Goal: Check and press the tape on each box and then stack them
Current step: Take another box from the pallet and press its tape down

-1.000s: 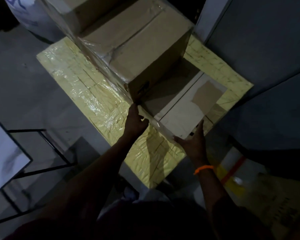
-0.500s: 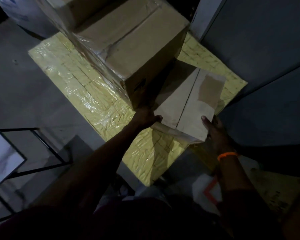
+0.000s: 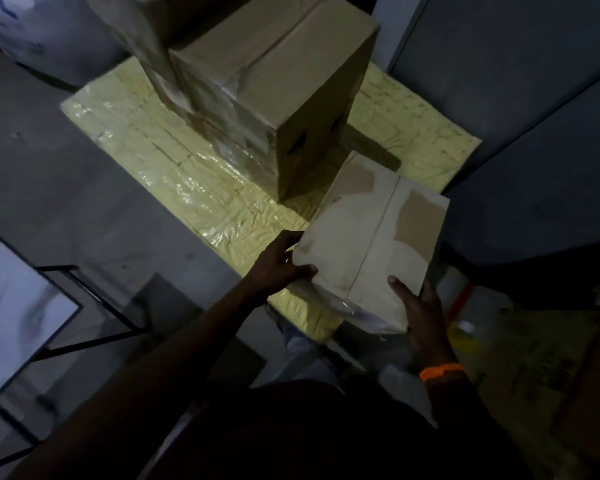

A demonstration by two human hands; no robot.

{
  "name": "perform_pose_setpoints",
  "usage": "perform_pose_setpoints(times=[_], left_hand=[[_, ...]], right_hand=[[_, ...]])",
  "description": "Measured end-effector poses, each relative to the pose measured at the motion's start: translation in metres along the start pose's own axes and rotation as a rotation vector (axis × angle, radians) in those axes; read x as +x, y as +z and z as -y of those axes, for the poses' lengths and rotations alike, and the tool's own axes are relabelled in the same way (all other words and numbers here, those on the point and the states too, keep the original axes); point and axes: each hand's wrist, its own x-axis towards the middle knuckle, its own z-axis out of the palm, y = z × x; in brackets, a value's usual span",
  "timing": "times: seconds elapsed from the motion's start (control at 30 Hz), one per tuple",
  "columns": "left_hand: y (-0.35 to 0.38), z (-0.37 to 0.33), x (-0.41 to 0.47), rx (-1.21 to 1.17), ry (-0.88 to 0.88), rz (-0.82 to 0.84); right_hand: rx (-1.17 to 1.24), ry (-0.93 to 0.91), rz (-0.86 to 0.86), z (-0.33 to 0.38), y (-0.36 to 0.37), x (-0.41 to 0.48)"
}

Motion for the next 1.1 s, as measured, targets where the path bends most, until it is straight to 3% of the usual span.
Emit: perform_pose_setpoints(times=[0.1,0.37,0.6,0.8,1.1], left_hand=[[-0.028,0.020,-0.060,-0.119,-0.031,0.000],[-0.127,0.098,-0.237,-0.225,-0.050,-0.267],[-0.192,0.137,-0.357,-0.424,-0.005,-0.695],[-0.237,0.170,-0.416,-0.596,0.082,-1.035],[-0.283,0.206,-0.420,-0.747,0.015,-1.337]], right_hand=[[-0.005,-0.020,0.009,-0.007,0.019,-0.067],[-0.026,-0.057,0.230,-0.050,0.103,-0.213],[-0.174,-0.238,0.637,-0.021,0.211,-0.261],[-0.380,-0.473,0.916,0.005,0.333,-0.288],[-0.599,-0.460,1.308,0.016,0.486,-0.280]])
